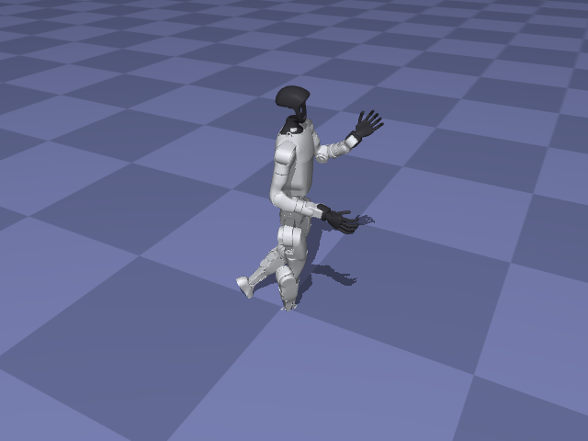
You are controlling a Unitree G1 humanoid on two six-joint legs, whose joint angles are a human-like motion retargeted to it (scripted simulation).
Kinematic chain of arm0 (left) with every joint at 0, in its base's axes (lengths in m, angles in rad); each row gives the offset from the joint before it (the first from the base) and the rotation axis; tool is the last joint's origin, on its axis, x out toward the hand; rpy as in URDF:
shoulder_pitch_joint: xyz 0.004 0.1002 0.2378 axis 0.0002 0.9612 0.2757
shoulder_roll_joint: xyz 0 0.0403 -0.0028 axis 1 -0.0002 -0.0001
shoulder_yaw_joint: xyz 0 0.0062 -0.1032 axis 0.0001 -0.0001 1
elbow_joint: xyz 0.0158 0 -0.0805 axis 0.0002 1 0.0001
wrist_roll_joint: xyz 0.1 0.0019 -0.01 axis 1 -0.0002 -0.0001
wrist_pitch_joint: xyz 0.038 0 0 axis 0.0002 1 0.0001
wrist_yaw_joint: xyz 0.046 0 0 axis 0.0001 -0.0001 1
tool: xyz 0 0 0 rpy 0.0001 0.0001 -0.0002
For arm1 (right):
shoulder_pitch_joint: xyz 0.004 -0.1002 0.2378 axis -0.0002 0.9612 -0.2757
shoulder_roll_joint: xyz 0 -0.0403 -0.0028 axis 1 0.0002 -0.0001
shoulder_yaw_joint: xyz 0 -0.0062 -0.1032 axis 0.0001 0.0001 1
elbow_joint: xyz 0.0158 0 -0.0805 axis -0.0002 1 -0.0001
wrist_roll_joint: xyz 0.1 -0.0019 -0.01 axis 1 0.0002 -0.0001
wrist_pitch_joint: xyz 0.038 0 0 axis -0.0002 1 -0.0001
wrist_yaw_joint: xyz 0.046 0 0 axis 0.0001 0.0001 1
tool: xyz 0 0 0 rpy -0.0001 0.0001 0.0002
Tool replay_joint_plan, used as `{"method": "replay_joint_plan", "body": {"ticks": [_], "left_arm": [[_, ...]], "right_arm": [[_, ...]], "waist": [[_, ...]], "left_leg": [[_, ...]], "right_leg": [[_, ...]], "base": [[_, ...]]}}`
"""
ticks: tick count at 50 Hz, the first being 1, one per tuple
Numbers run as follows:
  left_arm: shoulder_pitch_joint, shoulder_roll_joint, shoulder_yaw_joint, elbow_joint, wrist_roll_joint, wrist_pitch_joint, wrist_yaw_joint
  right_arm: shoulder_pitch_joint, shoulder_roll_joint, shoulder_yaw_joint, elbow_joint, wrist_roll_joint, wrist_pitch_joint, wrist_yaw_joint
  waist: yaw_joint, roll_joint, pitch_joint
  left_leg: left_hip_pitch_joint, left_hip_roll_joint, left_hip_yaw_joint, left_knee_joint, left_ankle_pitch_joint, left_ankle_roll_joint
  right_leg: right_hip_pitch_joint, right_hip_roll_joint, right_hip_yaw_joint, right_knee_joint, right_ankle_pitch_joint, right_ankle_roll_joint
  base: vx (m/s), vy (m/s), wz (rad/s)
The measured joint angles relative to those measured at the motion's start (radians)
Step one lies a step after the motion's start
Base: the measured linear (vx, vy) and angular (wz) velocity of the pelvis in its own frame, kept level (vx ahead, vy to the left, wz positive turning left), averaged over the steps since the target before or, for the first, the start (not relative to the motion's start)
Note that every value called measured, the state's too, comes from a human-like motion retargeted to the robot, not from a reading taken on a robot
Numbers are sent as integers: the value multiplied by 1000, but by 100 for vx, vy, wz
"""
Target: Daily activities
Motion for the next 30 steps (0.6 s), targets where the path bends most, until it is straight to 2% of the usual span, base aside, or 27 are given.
{"method": "replay_joint_plan", "body": {"ticks": [8, 12, 15, 19, 22, 27, 30], "left_arm": [[269, -73, -318, 452, -189, 91, -243], [399, -80, -401, 604, -213, 119, -365], [459, -56, -426, 653, -216, 122, -394], [469, -22, -408, 664, -197, 113, -344], [439, -14, -375, 635, -170, 100, -251], [351, -20, -310, 538, -108, 86, -90], [292, -26, -289, 459, -71, 94, -25]], "right_arm": [[-137, 1, 129, -419, 62, -78, 130], [-328, 24, 154, -660, 19, -105, 216], [-491, 53, 168, -810, -27, -112, 236], [-597, 79, 169, -887, -63, -99, 183], [-582, 85, 154, -869, -73, -94, 78], [-361, 33, 134, -658, -39, -67, -98], [-168, -15, 157, -441, 45, -31, -119]], "waist": [[-27, 7, 9], [-16, -1, 0], [3, -10, -10], [21, -31, -15], [28, -47, -15], [36, -40, -5], [42, -26, -4]], "left_leg": [[-24, -1, 1, 4, 8, -18], [-26, 15, 26, 16, -16, -9], [-27, 22, 43, 21, -32, -3], [-35, 16, 44, 19, -30, -3], [-52, 2, 14, 19, -5, -24], [-85, 0, -46, 53, 36, -47], [-98, 6, -73, 74, 43, -55]], "right_leg": [[-20, 12, 5, 0, 11, 0], [-25, 24, 13, -1, 23, 0], [-31, 26, 22, -2, 27, 0], [-40, 20, 28, -1, 27, 0], [-47, 9, 25, 0, 26, 0], [-42, 7, 17, 1, 23, 0], [-38, 9, 10, 1, 18, 0]], "base": [[0, 0, 0], [0, 0, 0], [0, 0, 0], [0, 0, 0], [0, -2, 3], [0, 0, 0], [0, 0, 0]]}}
